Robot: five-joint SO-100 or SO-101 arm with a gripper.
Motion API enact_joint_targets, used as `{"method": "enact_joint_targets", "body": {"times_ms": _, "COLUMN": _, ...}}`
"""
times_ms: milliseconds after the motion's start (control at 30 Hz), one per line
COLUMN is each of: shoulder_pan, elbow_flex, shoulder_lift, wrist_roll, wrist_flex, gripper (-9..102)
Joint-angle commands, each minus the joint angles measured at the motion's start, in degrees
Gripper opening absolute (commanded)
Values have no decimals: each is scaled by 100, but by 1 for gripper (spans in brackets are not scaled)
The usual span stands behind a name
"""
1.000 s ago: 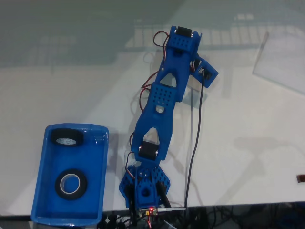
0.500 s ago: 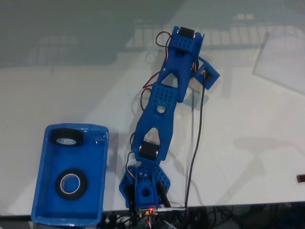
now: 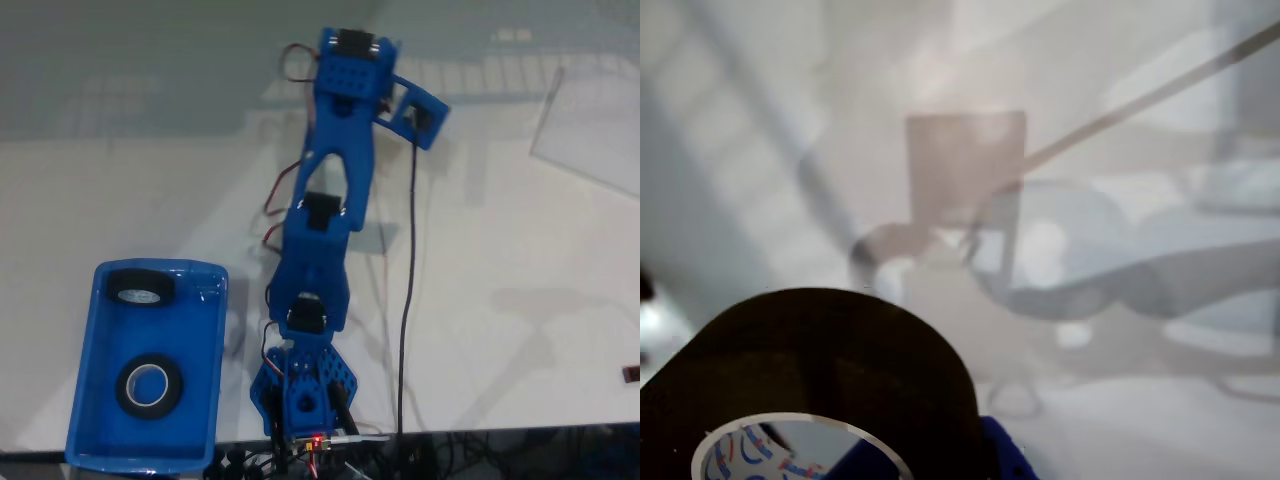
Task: Grasp all tape and put them in the bin.
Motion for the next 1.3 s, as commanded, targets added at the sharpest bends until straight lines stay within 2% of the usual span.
{"method": "enact_joint_targets", "body": {"times_ms": 0, "shoulder_pan": -677, "elbow_flex": 773, "shoulder_lift": 1450, "wrist_roll": -466, "wrist_flex": -62, "gripper": 0}}
{"method": "enact_joint_targets", "body": {"times_ms": 400, "shoulder_pan": -3929, "elbow_flex": 3955, "shoulder_lift": 4790, "wrist_roll": -2856, "wrist_flex": -202, "gripper": 0}}
{"method": "enact_joint_targets", "body": {"times_ms": 633, "shoulder_pan": -5476, "elbow_flex": 4966, "shoulder_lift": 5616, "wrist_roll": -4535, "wrist_flex": -132, "gripper": 0}}
{"method": "enact_joint_targets", "body": {"times_ms": 800, "shoulder_pan": -6240, "elbow_flex": 5414, "shoulder_lift": 5810, "wrist_roll": -5634, "wrist_flex": -141, "gripper": 0}}
{"method": "enact_joint_targets", "body": {"times_ms": 1267, "shoulder_pan": -8437, "elbow_flex": 6891, "shoulder_lift": 6952, "wrist_roll": -6021, "wrist_flex": -185, "gripper": 0}}
